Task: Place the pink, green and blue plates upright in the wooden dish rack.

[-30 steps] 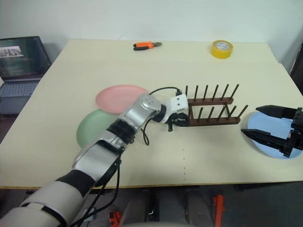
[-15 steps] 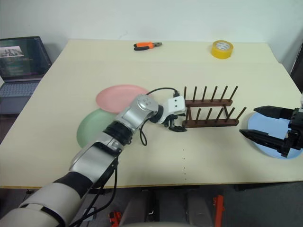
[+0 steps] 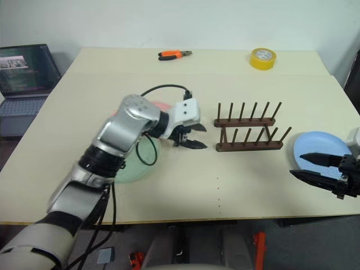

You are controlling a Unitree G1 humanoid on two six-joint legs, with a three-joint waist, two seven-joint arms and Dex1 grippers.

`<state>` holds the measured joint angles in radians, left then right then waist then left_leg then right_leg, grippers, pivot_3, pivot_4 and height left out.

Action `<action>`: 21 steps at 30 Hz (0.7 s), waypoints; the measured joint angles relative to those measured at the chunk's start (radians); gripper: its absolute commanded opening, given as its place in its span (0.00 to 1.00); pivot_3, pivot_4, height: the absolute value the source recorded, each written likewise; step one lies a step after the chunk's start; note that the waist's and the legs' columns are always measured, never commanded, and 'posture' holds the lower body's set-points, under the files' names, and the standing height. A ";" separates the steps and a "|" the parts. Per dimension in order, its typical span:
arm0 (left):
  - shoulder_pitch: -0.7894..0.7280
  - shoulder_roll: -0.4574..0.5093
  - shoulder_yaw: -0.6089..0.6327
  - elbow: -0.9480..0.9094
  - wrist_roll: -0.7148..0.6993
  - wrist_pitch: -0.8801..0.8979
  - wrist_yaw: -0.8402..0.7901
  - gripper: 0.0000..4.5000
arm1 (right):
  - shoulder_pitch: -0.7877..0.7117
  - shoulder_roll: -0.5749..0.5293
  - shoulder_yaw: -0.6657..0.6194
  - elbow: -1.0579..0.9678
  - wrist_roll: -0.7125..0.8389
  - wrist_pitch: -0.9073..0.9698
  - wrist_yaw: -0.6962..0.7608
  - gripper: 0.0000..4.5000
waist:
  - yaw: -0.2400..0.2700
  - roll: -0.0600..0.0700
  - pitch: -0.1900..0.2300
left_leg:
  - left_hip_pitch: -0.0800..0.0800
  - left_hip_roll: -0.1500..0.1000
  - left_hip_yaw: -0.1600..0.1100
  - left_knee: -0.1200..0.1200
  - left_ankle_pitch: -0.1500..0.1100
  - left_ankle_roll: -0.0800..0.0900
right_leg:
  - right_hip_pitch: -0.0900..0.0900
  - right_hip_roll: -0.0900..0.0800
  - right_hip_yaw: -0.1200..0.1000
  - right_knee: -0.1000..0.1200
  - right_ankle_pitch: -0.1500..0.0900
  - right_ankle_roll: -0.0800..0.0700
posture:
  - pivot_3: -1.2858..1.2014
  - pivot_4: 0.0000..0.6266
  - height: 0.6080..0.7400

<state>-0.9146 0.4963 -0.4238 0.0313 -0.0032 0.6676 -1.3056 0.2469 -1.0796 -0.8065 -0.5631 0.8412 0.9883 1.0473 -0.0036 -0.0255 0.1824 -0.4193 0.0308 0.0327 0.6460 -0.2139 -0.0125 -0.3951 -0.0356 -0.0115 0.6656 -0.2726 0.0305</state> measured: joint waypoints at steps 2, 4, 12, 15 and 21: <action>0.059 0.018 -0.028 -0.090 -0.004 0.025 -0.007 0.20 | -0.051 0.038 0.086 -0.005 -0.021 -0.009 -0.075 0.21 | -0.003 0.000 -0.001 | 0.006 0.000 0.000 0.000 0.000 0.000 | 0.007 -0.001 0.000 -0.002 0.000 0.000 | 0.52 0.24 1.00; 0.118 -0.013 -0.083 -0.138 -0.012 0.057 0.008 0.04 | -0.096 0.093 0.193 -0.006 -0.042 -0.012 -0.162 0.05 | 0.000 0.000 -0.001 | 0.006 0.000 0.000 0.001 0.000 0.000 | 0.007 -0.002 0.001 -0.001 0.000 0.000 | 0.52 0.24 1.00; 0.163 -0.177 -0.170 -0.160 -0.008 0.140 0.194 0.01 | -0.163 0.226 0.421 0.004 -0.158 -0.007 -0.424 0.01 | 0.005 0.000 -0.001 | 0.003 -0.001 -0.001 0.001 0.002 0.003 | 0.006 -0.004 0.002 -0.003 0.002 0.003 | 0.52 0.24 1.00; 0.172 -0.200 -0.202 -0.141 0.010 0.139 0.253 0.01 | -0.179 0.252 0.459 0.024 -0.202 -0.009 -0.482 0.01 | 0.003 0.000 -0.001 | 0.003 -0.001 -0.001 0.001 0.001 0.003 | 0.006 -0.002 0.002 -0.003 0.002 0.003 | 0.52 0.24 1.00; 0.191 -0.237 -0.223 -0.074 0.034 0.129 0.344 0.01 | -0.236 0.347 0.558 0.138 -0.323 -0.050 -0.597 0.01 | 0.001 0.002 -0.002 | 0.004 -0.001 -0.001 0.001 0.002 0.003 | 0.006 0.000 0.002 -0.001 0.003 0.000 | 0.52 0.24 1.00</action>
<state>-0.7237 0.2589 -0.6469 -0.0427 0.0308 0.7970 -0.9616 0.0107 -0.7322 -0.2488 -0.4249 0.5185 0.9388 0.4506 -0.0025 -0.0237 0.1806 -0.4154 0.0296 0.0314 0.6470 -0.2122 -0.0096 -0.3895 -0.0361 -0.0093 0.6641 -0.2695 0.0310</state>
